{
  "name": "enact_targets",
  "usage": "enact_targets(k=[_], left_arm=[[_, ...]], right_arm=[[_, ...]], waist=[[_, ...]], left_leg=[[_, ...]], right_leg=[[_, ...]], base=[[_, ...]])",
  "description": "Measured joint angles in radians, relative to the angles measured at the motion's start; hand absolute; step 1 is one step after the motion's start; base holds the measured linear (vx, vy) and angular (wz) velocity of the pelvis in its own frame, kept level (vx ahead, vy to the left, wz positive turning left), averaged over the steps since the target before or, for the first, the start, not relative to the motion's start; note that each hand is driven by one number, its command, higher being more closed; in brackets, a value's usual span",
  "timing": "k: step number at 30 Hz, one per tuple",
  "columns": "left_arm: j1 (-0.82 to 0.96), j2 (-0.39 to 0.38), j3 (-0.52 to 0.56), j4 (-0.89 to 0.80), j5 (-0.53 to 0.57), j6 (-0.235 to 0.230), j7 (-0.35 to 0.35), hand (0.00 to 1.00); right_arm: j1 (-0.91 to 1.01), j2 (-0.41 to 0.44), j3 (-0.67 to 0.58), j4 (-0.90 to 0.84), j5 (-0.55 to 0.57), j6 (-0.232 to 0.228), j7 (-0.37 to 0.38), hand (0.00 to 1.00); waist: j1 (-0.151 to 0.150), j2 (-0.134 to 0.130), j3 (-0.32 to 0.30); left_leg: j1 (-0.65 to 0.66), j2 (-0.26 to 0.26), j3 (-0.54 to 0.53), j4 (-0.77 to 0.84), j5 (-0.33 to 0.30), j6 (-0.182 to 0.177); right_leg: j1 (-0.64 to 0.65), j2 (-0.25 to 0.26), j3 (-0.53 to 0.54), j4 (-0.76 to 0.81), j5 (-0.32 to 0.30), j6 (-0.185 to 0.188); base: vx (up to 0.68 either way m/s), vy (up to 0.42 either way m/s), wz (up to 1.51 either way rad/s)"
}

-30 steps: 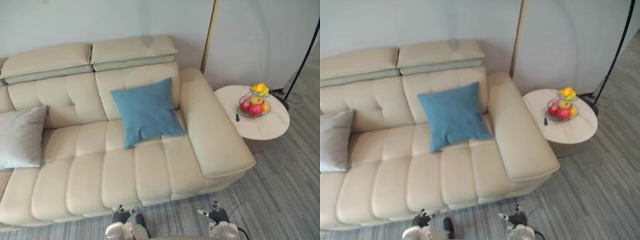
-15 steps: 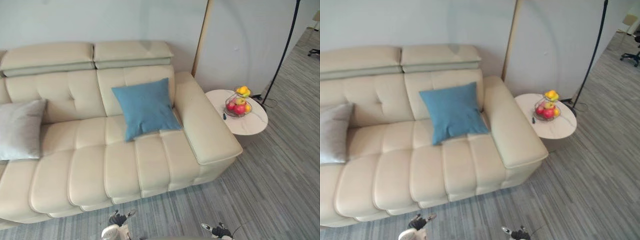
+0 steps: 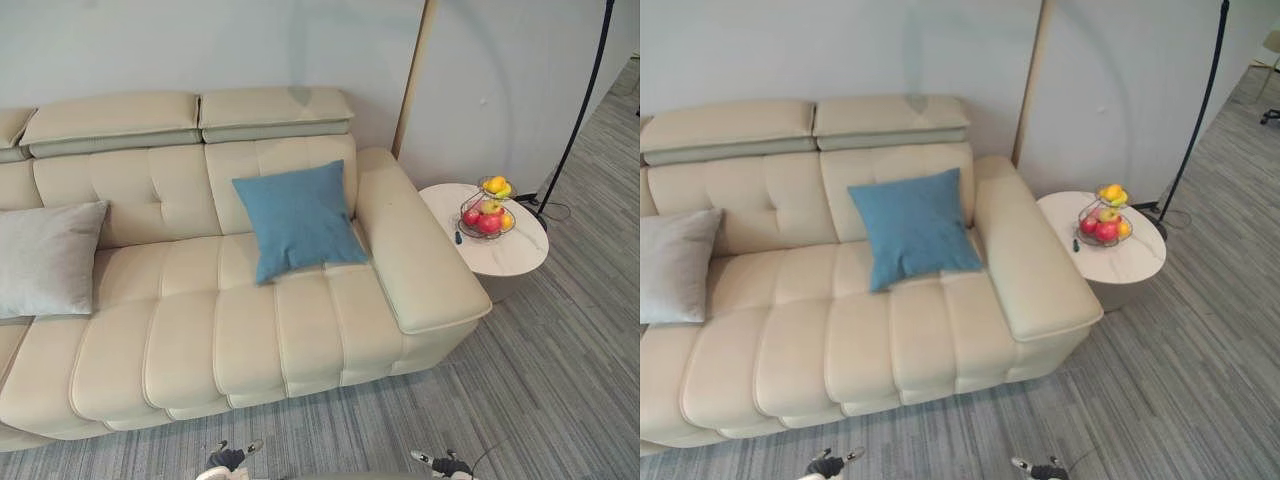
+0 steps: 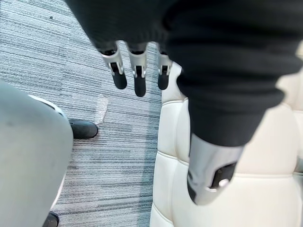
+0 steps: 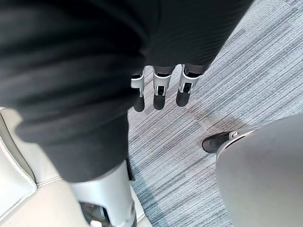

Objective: Pick up cushions and gather them together orderly.

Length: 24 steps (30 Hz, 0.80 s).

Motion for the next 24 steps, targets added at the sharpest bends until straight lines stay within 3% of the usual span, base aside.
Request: enact_targets(k=[15, 24], left_arm=[[-0.020, -0.002, -0.004, 0.016, -0.001, -0.002, -0.008, 0.00], [-0.027, -0.013, -0.003, 0.013, -0.001, -0.001, -0.010, 0.00]], right_arm=[[0.000, 0.001, 0.028, -0.007, 0.007, 0.006, -0.004, 0.00], [0.005, 0.003, 0.031, -0.027, 0.020, 0.009, -0.009, 0.00]], waist=[[-0.002, 0.002, 0.030], [-0.002, 0.015, 0.042]], left_leg=[[0.018, 0.012, 0.047, 0.005, -0.007, -0.009], [0.057, 0.050, 0.117, 0.007, -0.022, -0.030]], right_leg=[[0.008, 0.009, 0.023, -0.001, 0.002, 0.003], [0.004, 0.042, 0.081, 0.006, 0.006, -0.005]], base=[[0.00, -0.006, -0.06], [-0.03, -0.042, -0.21]])
